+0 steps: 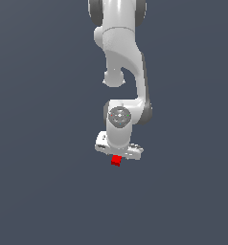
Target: Lift up the red cube by 0.2 meters.
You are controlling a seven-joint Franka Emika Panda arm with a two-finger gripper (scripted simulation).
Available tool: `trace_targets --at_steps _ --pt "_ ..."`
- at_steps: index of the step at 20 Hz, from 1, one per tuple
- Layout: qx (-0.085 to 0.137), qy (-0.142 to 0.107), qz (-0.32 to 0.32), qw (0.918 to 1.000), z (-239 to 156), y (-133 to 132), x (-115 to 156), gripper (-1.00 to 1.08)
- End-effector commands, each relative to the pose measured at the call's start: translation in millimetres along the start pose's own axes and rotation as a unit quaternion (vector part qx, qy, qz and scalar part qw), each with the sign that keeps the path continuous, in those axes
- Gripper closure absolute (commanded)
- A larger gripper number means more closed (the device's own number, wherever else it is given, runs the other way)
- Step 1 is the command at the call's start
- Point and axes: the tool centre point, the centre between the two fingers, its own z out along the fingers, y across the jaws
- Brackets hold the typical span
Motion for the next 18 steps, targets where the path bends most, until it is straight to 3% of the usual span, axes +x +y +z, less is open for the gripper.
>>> trace_targets --at_steps 1,9,10,18 --pt "0.0 0.001 0.012 0.9999 10 1 5 -0.92" --pt "0.0 0.0 0.026 0.9997 24 2 12 -0.92" --pt "0.0 0.0 0.026 0.9997 24 2 12 1.08" --pt "0.0 0.0 0.026 0.9997 24 2 12 1.08"
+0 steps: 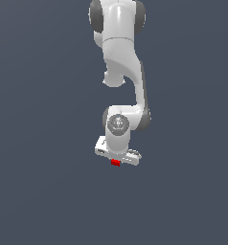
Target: Lift up the red cube by 0.2 meters.
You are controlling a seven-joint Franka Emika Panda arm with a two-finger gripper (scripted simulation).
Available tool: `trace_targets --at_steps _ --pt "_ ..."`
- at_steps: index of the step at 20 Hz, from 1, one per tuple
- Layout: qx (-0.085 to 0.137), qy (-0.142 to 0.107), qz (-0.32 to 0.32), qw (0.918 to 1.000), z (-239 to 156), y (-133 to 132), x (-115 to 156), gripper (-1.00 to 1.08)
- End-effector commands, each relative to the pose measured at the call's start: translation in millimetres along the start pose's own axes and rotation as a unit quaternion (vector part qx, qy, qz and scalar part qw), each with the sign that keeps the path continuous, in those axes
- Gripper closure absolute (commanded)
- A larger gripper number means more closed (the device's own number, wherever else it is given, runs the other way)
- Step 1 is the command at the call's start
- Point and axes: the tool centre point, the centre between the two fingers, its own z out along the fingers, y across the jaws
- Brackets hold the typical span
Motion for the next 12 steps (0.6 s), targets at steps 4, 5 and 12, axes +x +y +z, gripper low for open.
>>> trace_targets --at_steps 4,5,12 --pt "0.0 0.0 0.0 1.0 -1 0 0 1.08" --pt "0.0 0.0 0.0 1.0 -3 0 0 1.08" --pt "0.0 0.0 0.0 1.0 -31 0 -1 1.08"
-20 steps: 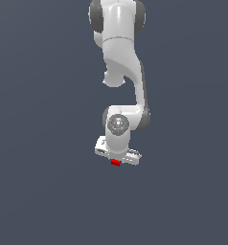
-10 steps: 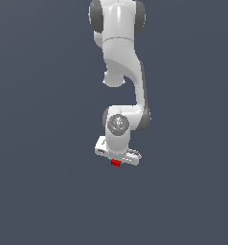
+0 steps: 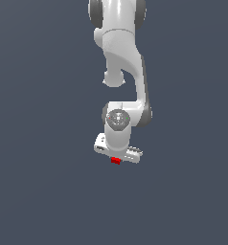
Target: Lift up the red cube by 0.2 meters.
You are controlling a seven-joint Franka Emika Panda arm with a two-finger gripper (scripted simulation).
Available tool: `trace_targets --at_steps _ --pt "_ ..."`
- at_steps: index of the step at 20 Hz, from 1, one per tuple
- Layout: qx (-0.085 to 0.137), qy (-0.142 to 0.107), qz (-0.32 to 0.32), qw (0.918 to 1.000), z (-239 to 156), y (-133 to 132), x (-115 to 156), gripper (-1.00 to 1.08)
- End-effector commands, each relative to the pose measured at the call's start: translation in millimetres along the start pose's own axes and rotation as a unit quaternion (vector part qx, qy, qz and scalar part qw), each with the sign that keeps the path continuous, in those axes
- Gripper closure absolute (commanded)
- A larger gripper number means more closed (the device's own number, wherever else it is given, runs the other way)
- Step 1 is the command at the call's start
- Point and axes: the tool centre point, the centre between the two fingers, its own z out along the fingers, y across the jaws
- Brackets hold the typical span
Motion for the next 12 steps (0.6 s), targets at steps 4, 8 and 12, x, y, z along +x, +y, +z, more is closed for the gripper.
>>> trace_targets --at_steps 4,8,12 --pt "0.0 0.001 0.0 1.0 -41 0 -1 1.08" --pt "0.0 0.001 0.0 1.0 -82 0 -1 1.08" --pt "0.0 0.001 0.001 1.0 -123 1 -1 1.08"
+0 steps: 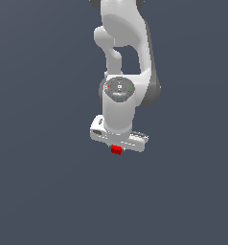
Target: Lift up the red cube by 0.2 meters.
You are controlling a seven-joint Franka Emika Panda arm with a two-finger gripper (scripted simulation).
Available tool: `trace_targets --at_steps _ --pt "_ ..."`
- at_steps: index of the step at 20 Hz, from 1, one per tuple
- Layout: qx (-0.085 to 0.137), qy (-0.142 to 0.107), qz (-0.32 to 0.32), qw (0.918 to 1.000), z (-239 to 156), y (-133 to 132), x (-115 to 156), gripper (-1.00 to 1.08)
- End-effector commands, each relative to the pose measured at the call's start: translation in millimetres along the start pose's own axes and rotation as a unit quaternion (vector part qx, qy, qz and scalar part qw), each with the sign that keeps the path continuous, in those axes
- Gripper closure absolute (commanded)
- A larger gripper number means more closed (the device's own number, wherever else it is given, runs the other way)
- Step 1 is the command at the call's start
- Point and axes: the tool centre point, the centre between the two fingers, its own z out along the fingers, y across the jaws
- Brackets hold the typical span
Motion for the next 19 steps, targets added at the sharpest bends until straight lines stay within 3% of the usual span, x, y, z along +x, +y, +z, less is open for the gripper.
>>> trace_targets --at_steps 1,10,19 --pt "0.0 0.0 0.0 1.0 -25 0 0 1.08" --pt "0.0 0.0 0.0 1.0 -78 0 1 1.08" --pt "0.0 0.0 0.0 1.0 -80 -1 3 1.08"
